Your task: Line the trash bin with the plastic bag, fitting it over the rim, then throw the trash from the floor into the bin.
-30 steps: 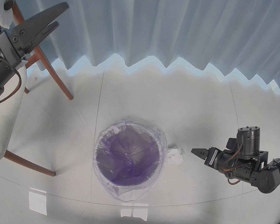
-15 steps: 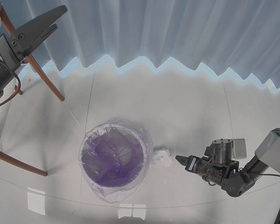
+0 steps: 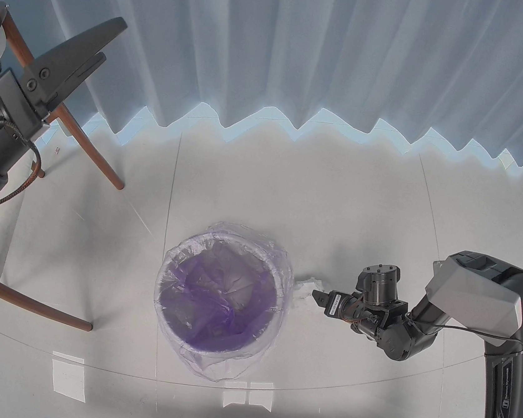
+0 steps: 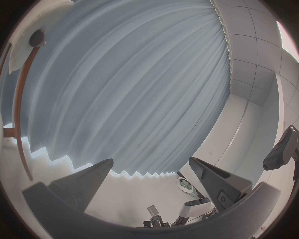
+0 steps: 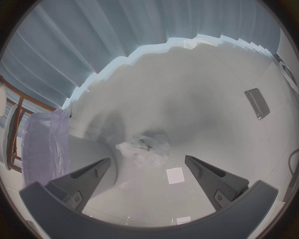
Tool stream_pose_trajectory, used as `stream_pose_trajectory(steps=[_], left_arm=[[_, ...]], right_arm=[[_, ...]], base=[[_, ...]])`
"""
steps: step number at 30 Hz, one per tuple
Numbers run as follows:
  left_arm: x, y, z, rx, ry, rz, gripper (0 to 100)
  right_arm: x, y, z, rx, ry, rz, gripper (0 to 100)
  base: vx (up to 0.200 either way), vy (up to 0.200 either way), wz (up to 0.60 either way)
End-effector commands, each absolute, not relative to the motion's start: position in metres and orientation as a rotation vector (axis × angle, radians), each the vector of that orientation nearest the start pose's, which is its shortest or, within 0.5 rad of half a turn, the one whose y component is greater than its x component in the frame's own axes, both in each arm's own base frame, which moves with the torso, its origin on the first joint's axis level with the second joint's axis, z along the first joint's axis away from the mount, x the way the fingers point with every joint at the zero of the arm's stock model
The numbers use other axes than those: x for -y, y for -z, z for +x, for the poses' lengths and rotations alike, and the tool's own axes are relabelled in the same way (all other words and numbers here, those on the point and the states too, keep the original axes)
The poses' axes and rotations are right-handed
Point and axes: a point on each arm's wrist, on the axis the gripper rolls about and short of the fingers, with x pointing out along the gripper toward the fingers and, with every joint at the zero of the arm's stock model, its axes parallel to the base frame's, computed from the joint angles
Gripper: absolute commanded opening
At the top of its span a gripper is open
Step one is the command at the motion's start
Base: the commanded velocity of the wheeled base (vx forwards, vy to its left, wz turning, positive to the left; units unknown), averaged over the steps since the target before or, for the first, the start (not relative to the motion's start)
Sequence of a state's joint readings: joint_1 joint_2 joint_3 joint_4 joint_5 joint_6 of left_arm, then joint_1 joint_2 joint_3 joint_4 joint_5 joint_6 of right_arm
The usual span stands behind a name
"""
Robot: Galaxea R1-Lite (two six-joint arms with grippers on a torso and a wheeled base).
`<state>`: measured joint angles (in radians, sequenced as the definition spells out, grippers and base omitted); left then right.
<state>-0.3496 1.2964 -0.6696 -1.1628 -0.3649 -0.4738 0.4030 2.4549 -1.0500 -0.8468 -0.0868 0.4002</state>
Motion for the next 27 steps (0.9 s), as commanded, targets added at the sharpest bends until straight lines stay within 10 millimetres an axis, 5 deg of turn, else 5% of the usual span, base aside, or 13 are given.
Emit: stream_pose_trajectory(steps=[1, 11, 22, 23, 27], left_arm=[[0.072, -0.299, 0.179, 0.369, 0.822, -0.431, 100], [0.072, -0.301, 0.18, 0.373, 0.825, -0.43, 100], [0.067, -0.3, 0.183, 0.369, 0.804, -0.422, 100], [0.067, -0.3, 0.183, 0.369, 0.804, -0.422, 100], [0.068, -0.298, 0.183, 0.363, 0.807, -0.423, 100]], right_arm=[[-0.167, 0.041, 0.401, -0.594, -0.19, 0.249, 100], [-0.165, 0.066, 0.423, -0.608, -0.172, 0.217, 100], [-0.158, 0.063, 0.441, -0.614, -0.144, 0.228, 100], [-0.157, 0.064, 0.441, -0.629, -0.137, 0.229, 0], [-0.157, 0.063, 0.441, -0.64, -0.13, 0.238, 0]], base=[[0.0, 0.2, 0.0], [0.0, 0.02, 0.0], [0.0, 0.0, 0.0], [0.0, 0.0, 0.0], [0.0, 0.0, 0.0]])
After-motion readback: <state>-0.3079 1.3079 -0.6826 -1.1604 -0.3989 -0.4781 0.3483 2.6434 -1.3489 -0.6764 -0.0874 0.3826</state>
